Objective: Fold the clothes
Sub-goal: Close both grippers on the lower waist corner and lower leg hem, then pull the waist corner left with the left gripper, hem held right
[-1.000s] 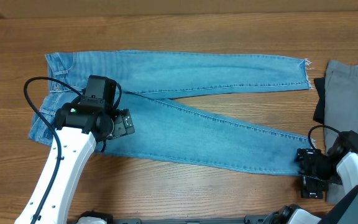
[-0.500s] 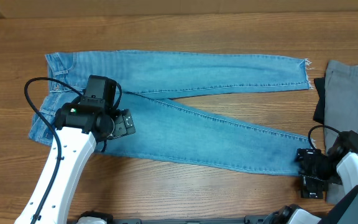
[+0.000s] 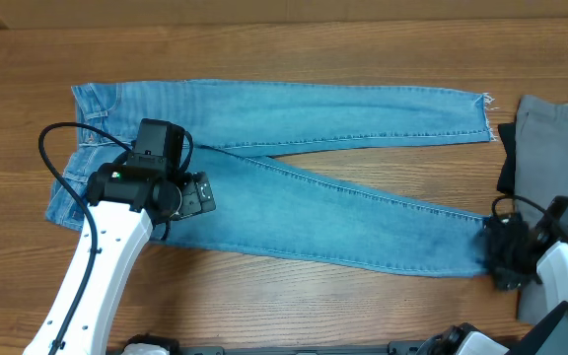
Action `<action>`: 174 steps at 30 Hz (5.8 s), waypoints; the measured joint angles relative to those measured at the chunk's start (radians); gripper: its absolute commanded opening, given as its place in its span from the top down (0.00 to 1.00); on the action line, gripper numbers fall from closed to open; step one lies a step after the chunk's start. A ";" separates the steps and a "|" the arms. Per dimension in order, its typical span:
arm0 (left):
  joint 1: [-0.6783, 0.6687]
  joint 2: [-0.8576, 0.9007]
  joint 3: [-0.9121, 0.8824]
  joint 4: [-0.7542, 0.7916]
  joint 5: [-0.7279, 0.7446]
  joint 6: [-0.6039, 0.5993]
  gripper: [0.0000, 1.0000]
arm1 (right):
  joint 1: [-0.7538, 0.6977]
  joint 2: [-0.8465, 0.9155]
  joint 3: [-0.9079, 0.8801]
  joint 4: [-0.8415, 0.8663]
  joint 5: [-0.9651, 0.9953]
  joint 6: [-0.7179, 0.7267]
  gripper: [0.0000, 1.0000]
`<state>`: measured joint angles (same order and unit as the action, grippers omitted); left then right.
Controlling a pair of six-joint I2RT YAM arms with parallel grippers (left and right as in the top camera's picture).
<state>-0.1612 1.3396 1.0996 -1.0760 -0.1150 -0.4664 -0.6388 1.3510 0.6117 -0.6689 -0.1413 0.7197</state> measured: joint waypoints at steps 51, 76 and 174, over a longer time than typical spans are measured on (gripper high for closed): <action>0.000 0.000 0.000 0.030 0.011 0.000 0.00 | -0.002 -0.074 -0.084 -0.038 0.068 0.089 0.10; 0.000 0.000 0.000 0.029 0.011 0.000 0.00 | -0.002 -0.071 -0.074 -0.064 -0.111 0.087 0.00; 0.890 0.421 -0.081 0.404 0.260 0.129 0.16 | 0.273 0.166 0.328 -0.310 0.225 0.141 0.92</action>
<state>0.7292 1.7607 1.0183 -0.6716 0.1452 -0.3374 -0.3656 1.5173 0.9394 -0.9791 0.0837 0.8604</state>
